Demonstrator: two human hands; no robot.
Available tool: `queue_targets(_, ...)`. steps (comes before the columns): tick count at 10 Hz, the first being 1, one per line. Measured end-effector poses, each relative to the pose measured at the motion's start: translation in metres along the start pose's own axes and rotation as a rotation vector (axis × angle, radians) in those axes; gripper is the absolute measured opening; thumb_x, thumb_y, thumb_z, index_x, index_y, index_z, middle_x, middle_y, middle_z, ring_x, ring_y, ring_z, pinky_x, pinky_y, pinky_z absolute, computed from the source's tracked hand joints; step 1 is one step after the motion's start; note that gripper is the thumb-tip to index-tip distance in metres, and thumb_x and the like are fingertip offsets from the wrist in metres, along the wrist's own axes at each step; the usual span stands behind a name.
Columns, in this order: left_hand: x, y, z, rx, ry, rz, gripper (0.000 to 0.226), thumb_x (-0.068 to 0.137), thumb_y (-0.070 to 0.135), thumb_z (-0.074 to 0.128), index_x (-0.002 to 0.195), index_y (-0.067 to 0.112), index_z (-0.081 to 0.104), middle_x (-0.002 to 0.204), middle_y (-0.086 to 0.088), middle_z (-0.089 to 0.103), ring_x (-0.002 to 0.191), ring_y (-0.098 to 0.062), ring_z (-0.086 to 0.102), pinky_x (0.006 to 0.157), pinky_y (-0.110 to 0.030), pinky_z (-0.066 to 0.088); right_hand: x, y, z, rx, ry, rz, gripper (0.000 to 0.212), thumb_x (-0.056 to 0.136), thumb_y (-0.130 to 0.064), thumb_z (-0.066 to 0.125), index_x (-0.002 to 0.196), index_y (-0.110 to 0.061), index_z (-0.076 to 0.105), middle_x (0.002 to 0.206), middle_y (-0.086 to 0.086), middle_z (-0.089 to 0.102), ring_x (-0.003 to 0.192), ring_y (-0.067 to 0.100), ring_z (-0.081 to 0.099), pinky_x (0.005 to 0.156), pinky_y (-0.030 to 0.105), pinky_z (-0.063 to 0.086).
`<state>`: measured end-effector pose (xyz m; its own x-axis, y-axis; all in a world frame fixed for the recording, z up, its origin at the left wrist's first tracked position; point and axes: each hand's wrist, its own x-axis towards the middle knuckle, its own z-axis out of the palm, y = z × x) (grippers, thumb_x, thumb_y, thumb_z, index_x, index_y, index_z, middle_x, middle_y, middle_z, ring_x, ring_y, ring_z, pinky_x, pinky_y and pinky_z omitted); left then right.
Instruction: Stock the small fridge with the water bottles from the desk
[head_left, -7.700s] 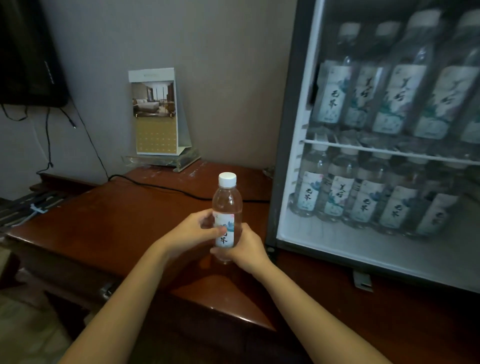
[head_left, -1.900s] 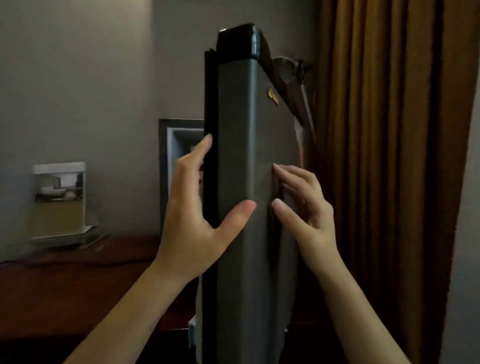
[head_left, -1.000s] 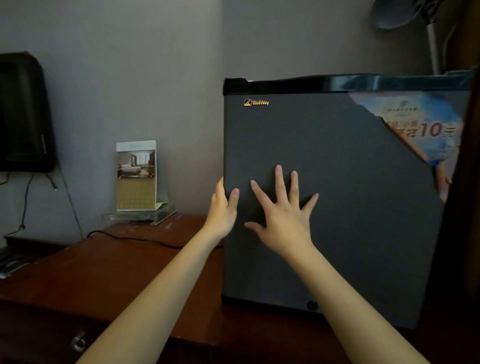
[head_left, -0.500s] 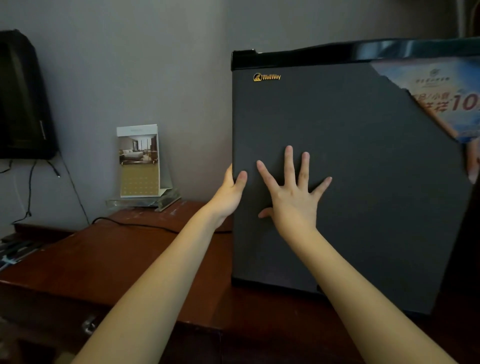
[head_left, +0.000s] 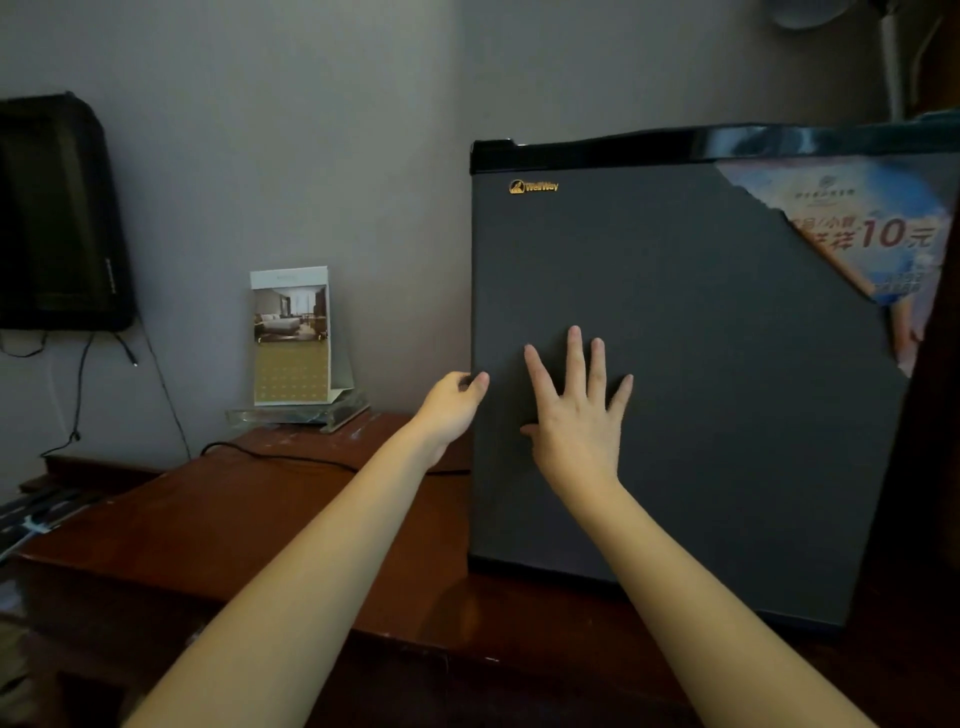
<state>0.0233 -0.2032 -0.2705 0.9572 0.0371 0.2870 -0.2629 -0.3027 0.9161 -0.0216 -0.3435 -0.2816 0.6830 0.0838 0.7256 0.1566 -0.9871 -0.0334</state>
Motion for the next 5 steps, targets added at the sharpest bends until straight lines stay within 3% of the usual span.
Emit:
queue_targets(1, -0.008, -0.017, -0.012, 0.018, 0.082, -0.019, 0.030, 0.097, 0.037, 0.042, 0.117, 0.017, 0.053, 0.117, -0.001, 0.057, 0.102, -0.016, 0.054, 0.076, -0.029, 0.041, -0.017, -0.017, 0.009, 0.180, 0.166, -0.114, 0.063, 0.078, -0.006, 0.069, 0.136, -0.011, 0.045, 0.143, 0.026, 0.037, 0.137, 0.042, 0.027, 0.109, 0.056, 0.024)
queue_targets(2, -0.018, -0.037, -0.029, 0.070, 0.128, -0.048, 0.017, 0.096, 0.032, 0.047, 0.105, 0.022, 0.056, 0.116, -0.004, 0.061, 0.107, -0.021, 0.057, 0.084, -0.035, 0.042, -0.033, -0.036, 0.019, 0.353, 0.240, -0.260, 0.039, 0.076, 0.000, 0.067, 0.114, -0.004, 0.062, 0.110, 0.019, 0.061, 0.104, 0.038, 0.058, 0.086, 0.048, 0.052)
queue_targets(3, -0.028, -0.057, -0.052, 0.130, 0.151, -0.084, 0.012, 0.095, 0.031, 0.048, 0.100, 0.023, 0.056, 0.112, -0.004, 0.062, 0.105, -0.021, 0.058, 0.082, -0.033, 0.042, -0.038, -0.049, 0.026, 0.472, 0.120, -0.276, 0.031, 0.082, -0.005, 0.059, 0.113, -0.009, 0.062, 0.101, 0.009, 0.062, 0.093, 0.029, 0.058, 0.070, 0.039, 0.053)
queue_targets(5, -0.042, -0.091, -0.088, 0.162, 0.212, -0.164, 0.012, 0.094, 0.028, 0.050, 0.098, 0.023, 0.060, 0.099, 0.000, 0.062, 0.093, -0.019, 0.060, 0.075, -0.031, 0.044, -0.037, -0.068, 0.047, 0.594, -0.100, -0.206, 0.025, 0.093, -0.020, 0.049, 0.115, -0.020, 0.059, 0.106, -0.002, 0.060, 0.094, 0.018, 0.059, 0.072, 0.031, 0.048)
